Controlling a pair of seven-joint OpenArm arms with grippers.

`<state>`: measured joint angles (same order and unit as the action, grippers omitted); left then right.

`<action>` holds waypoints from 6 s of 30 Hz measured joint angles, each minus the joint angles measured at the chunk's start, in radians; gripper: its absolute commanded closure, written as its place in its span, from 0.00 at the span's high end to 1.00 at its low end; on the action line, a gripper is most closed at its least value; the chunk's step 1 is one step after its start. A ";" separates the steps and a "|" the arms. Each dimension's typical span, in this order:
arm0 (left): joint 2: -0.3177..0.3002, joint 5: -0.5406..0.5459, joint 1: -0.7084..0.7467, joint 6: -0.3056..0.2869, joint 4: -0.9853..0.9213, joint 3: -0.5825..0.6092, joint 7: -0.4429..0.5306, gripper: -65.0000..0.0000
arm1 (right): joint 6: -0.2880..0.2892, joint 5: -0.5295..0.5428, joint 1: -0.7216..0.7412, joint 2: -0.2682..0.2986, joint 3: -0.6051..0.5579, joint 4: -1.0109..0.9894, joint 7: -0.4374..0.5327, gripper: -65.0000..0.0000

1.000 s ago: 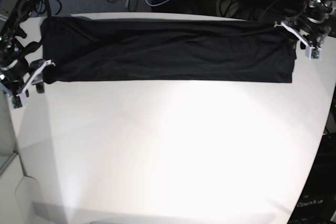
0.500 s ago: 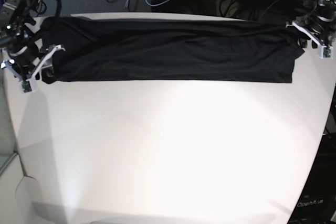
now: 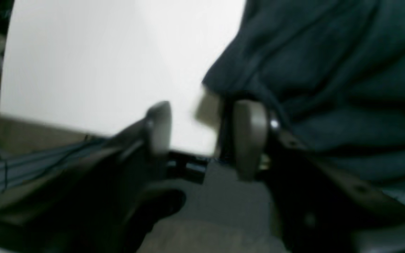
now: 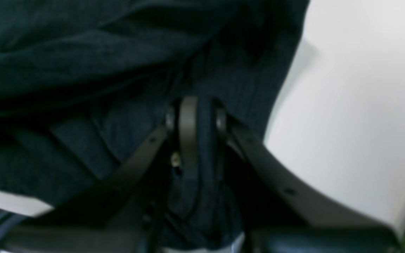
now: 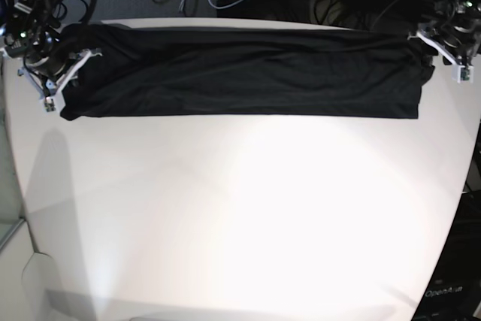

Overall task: Fold the T-shirt properly
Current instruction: 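Hold both ends of the folded strip with both grippers, then lift the strip end with the left gripper and fold it toward the right gripper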

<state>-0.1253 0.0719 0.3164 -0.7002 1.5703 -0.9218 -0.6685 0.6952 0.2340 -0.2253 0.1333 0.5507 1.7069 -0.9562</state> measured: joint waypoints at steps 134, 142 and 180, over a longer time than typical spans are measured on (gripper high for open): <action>0.280 -0.380 -0.179 -0.003 0.318 0.460 -0.267 0.00 | -0.003 0.032 0.033 0.026 -0.039 -0.154 0.064 0.08; 0.281 -0.377 -0.145 -0.003 0.324 0.666 -0.263 0.00 | -0.003 0.036 0.033 0.024 -0.039 -0.153 0.064 0.08; 0.272 -0.378 -0.150 0.000 0.319 1.192 -0.353 0.00 | -0.003 0.036 0.031 0.024 -0.039 -0.154 0.067 0.08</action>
<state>0.1471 -0.3065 0.1669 -0.7006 1.8893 0.2707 -1.0214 0.6918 0.2699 -0.1947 0.1570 0.5121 1.5528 -0.8894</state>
